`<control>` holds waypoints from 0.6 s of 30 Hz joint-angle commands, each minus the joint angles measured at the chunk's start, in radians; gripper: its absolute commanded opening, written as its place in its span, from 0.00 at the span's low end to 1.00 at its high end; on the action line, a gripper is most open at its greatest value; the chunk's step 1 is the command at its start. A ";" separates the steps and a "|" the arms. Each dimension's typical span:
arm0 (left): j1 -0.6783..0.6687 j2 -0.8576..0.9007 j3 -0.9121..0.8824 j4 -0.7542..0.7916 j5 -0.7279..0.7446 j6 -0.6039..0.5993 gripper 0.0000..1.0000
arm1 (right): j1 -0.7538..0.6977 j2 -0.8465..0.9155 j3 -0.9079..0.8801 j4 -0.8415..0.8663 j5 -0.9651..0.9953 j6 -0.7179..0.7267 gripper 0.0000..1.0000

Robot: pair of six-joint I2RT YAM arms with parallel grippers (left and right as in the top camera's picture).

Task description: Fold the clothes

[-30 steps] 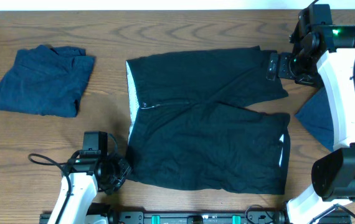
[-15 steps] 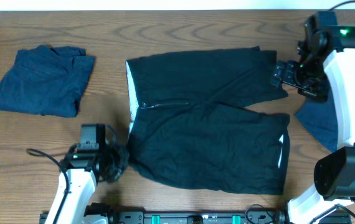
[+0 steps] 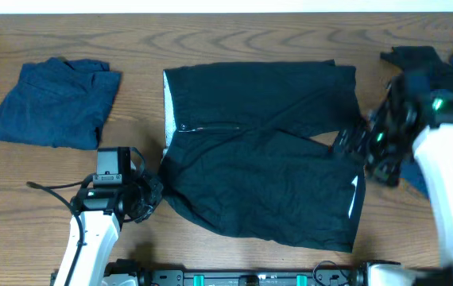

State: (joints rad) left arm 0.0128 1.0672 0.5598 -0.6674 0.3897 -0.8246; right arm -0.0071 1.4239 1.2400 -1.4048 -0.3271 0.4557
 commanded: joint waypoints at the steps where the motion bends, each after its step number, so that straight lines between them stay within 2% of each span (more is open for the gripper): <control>1: 0.003 0.001 0.012 -0.026 0.004 0.047 0.06 | 0.071 -0.102 -0.146 0.018 -0.055 0.105 0.99; 6: 0.003 0.001 0.011 -0.064 0.003 0.077 0.06 | 0.196 -0.240 -0.348 0.032 -0.056 0.286 0.99; 9: 0.003 0.001 0.011 -0.077 0.003 0.100 0.06 | 0.254 -0.324 -0.456 0.049 -0.058 0.458 0.97; 12: 0.003 0.001 0.011 -0.081 0.004 0.111 0.06 | 0.278 -0.398 -0.536 0.080 -0.053 0.590 0.94; 16: 0.003 0.001 0.011 -0.084 0.004 0.114 0.06 | 0.280 -0.478 -0.591 0.075 0.054 0.739 0.94; 18: 0.003 0.001 0.011 -0.087 0.004 0.114 0.06 | 0.280 -0.499 -0.604 0.082 0.071 0.760 0.94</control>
State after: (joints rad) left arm 0.0128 1.0672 0.5598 -0.7467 0.3897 -0.7315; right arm 0.2638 0.9562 0.6796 -1.2995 -0.3214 1.0679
